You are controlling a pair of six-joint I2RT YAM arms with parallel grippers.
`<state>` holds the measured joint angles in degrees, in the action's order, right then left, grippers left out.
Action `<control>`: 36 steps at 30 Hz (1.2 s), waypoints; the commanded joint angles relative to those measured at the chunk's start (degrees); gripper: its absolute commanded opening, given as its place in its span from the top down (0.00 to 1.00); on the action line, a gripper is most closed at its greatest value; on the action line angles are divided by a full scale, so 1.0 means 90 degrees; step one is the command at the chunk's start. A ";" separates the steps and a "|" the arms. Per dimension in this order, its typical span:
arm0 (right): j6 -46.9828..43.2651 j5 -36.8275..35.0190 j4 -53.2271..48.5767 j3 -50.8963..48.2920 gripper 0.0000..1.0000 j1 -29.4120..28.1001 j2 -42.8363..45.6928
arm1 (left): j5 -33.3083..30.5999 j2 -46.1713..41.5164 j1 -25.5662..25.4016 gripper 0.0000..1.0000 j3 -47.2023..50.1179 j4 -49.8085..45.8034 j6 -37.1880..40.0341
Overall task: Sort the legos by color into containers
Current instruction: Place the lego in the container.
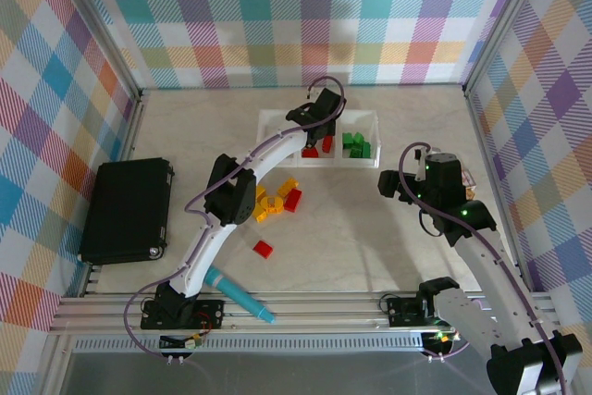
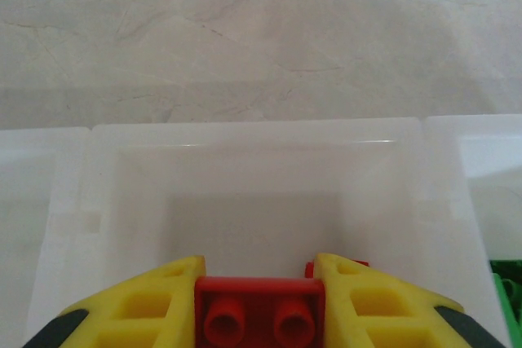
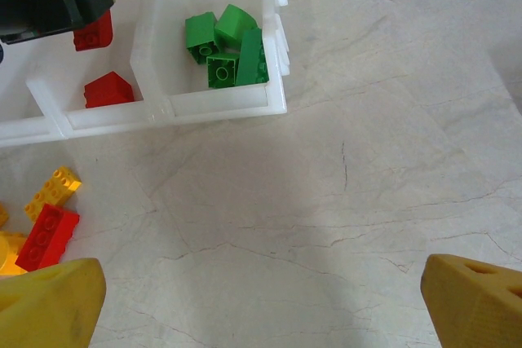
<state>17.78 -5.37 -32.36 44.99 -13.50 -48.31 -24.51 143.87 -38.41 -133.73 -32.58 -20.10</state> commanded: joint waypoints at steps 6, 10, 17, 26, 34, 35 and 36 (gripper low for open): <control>0.0006 0.0076 0.0129 -0.0058 0.01 0.0024 0.0047 | 0.0094 0.0220 0.0040 0.71 -0.0245 0.0284 -0.0030; 0.0006 0.0087 0.0125 -0.0060 0.01 0.0025 0.0045 | 0.0167 0.0280 0.0059 0.69 -0.0242 0.0326 -0.0031; 0.0003 0.0088 0.0108 -0.0057 0.01 0.0027 0.0042 | 0.0254 0.0302 0.0099 0.62 -0.0243 0.0332 -0.0030; 0.0006 0.0080 0.0082 -0.0039 0.01 0.0025 0.0036 | 0.0475 0.0182 0.0118 0.41 -0.0234 0.0280 0.0033; 0.0017 0.0063 0.0012 0.0000 0.01 0.0025 0.0048 | 0.0970 -0.0542 0.0118 0.28 0.0048 0.0174 0.0375; 0.0007 0.0054 -0.0008 0.0010 0.01 0.0025 0.0056 | 0.1058 -0.0699 0.0118 0.27 0.0180 0.0144 0.0521; 0.0016 0.0048 -0.0020 0.0012 0.01 0.0025 0.0070 | 0.1145 -0.0903 0.0120 0.25 0.0347 0.0108 0.0644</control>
<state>17.78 -5.37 -32.42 44.97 -13.50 -48.31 -17.37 143.31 -37.71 -132.79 -30.06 -18.04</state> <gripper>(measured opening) 0.990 0.738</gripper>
